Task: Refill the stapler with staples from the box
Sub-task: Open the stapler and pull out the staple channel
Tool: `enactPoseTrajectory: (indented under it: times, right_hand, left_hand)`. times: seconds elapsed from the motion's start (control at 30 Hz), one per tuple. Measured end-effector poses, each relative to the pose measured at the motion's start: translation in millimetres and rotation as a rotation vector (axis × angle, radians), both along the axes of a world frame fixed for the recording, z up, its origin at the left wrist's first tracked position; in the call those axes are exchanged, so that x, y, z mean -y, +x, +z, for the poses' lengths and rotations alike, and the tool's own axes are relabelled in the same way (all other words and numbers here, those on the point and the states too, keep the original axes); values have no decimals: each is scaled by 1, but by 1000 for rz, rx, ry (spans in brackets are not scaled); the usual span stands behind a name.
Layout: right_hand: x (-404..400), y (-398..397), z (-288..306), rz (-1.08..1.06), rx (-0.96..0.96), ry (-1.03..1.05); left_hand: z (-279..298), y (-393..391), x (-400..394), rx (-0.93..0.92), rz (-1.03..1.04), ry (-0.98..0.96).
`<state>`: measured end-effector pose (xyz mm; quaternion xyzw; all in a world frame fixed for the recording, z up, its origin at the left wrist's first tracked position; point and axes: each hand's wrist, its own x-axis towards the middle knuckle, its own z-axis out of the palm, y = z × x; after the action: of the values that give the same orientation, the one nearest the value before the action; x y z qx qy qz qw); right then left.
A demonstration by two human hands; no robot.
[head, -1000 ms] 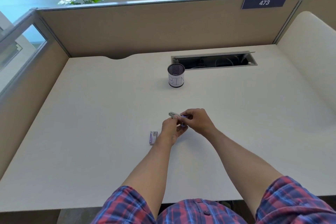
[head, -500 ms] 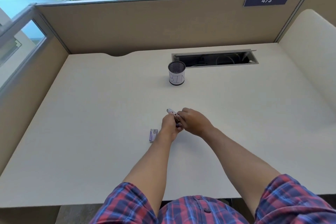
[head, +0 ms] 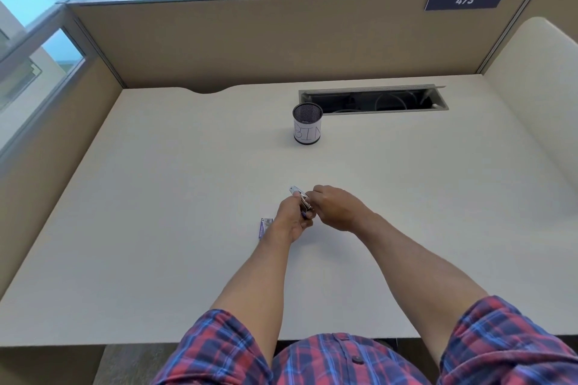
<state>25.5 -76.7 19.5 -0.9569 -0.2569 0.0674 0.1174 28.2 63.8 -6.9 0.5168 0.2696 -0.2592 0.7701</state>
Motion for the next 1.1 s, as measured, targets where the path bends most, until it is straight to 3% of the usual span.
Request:
enactPoseTrajectory:
  times: [0.67,0.77,0.93,1.1]
  right_hand:
    - [1,0,-1,33,0,-98]
    - [6,2,2,4,-7,-89]
    - [34,10,7,1,-87,-92]
    - [41,9,5,-39,-163,1]
  left_hand:
    - [-1,-5,-4,-36,-59,5]
    - [-3,-10,-9,-26,-120,74]
    - [-5,-19,-17,-45,-201,45]
    - [2,-11,-16,-58,-275,136]
